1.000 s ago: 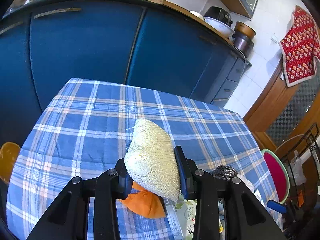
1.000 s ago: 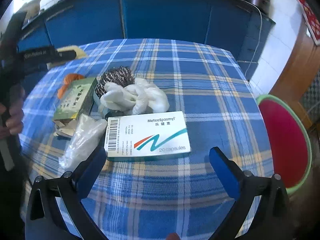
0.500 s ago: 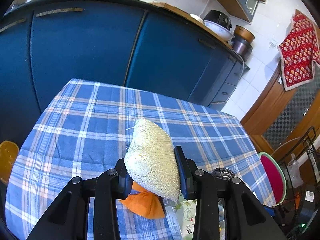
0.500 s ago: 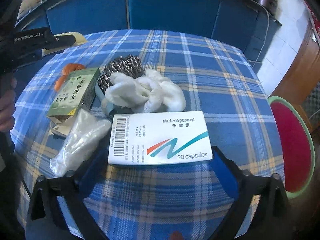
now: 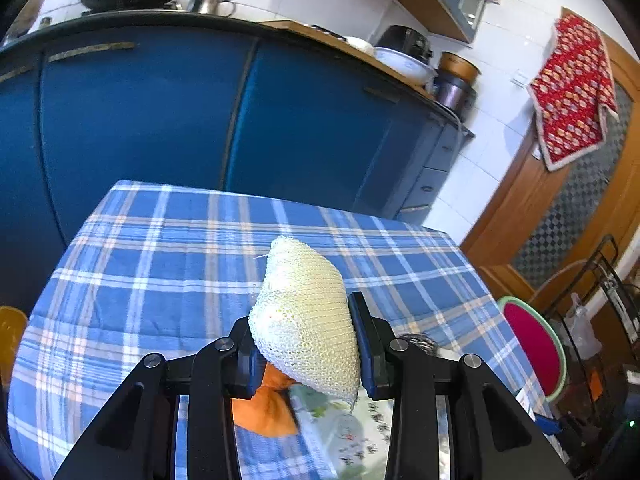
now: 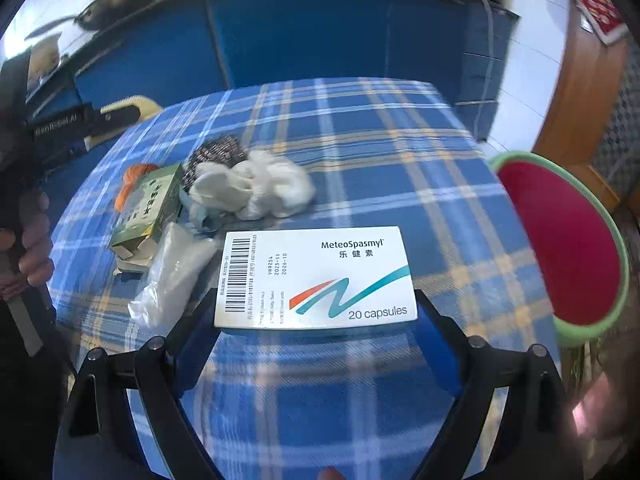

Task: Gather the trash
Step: 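Carry the sponge and medicine box over the red bucket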

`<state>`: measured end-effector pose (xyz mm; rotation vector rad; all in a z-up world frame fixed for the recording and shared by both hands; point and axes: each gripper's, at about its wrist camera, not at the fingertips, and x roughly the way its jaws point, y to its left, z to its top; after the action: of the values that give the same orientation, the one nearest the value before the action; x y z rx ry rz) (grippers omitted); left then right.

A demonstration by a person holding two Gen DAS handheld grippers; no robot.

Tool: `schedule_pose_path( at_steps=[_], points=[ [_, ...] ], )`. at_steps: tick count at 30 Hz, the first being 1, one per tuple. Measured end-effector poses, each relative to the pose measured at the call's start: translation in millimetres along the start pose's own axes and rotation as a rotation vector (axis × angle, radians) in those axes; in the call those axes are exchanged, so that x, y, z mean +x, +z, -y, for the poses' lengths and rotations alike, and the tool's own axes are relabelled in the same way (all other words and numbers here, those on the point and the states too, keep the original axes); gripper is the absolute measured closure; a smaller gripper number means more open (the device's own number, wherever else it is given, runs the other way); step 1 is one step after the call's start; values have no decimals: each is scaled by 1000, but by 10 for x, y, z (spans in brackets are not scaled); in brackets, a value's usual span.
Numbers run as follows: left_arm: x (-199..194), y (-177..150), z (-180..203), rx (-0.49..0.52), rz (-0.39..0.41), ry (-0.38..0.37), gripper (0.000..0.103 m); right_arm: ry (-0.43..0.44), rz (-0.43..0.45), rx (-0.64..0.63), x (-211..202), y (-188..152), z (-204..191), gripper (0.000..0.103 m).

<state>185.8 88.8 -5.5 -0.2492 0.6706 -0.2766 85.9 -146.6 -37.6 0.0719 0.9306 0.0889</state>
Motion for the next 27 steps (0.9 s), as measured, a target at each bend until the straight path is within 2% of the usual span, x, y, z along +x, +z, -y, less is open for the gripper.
schedule_pose_path(
  at_steps=[6, 18, 27],
  points=[
    [-59, -45, 279, 81, -7, -21, 65, -19, 42, 50, -248, -73, 198, 13],
    [-447, 18, 944, 192, -6, -88, 65, -38, 98, 154, -526, -170, 635, 13],
    [-348, -72, 1590, 253, -62, -149, 65, -67, 137, 221, -698, -195, 1058, 13]
  ],
)
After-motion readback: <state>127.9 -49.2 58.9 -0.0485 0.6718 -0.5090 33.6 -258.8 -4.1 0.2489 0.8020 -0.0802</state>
